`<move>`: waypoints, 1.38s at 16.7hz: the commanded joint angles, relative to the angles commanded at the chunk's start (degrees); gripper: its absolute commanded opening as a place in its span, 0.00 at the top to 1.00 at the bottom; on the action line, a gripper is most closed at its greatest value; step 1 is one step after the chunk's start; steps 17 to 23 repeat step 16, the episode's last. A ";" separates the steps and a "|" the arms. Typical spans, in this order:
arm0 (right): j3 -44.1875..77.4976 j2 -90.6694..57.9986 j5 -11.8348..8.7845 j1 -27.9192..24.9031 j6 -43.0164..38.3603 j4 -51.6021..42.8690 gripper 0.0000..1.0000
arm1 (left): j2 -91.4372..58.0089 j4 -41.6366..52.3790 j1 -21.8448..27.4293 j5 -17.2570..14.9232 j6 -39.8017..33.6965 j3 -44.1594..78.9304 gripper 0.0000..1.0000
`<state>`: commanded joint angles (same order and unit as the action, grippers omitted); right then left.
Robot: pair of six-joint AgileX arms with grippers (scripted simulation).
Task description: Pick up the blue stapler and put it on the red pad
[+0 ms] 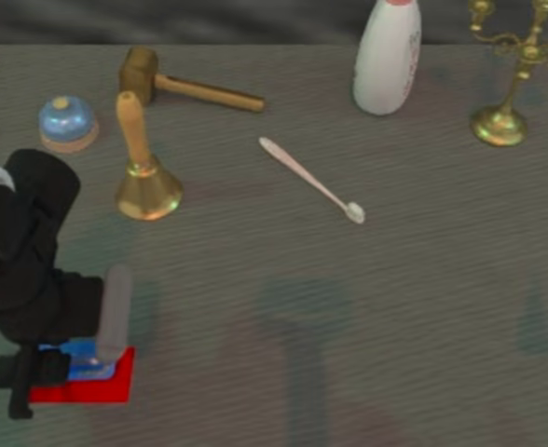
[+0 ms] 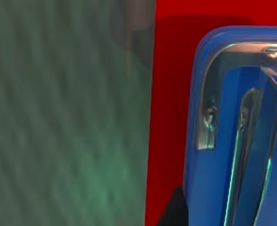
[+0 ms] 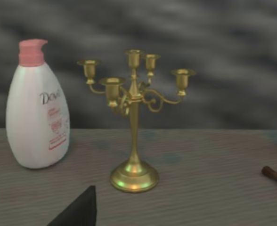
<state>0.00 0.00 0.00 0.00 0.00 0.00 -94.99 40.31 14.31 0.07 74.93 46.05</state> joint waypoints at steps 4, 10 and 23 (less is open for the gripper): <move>0.00 0.00 0.00 0.00 0.00 0.00 0.00 | 0.00 0.00 0.00 0.00 0.00 0.00 0.47; 0.00 0.00 0.00 0.00 0.00 0.00 0.00 | 0.00 0.00 0.00 0.00 0.00 0.00 0.02; 0.00 0.00 0.00 0.00 0.00 0.00 0.00 | 0.00 0.00 0.00 0.00 0.00 0.00 0.00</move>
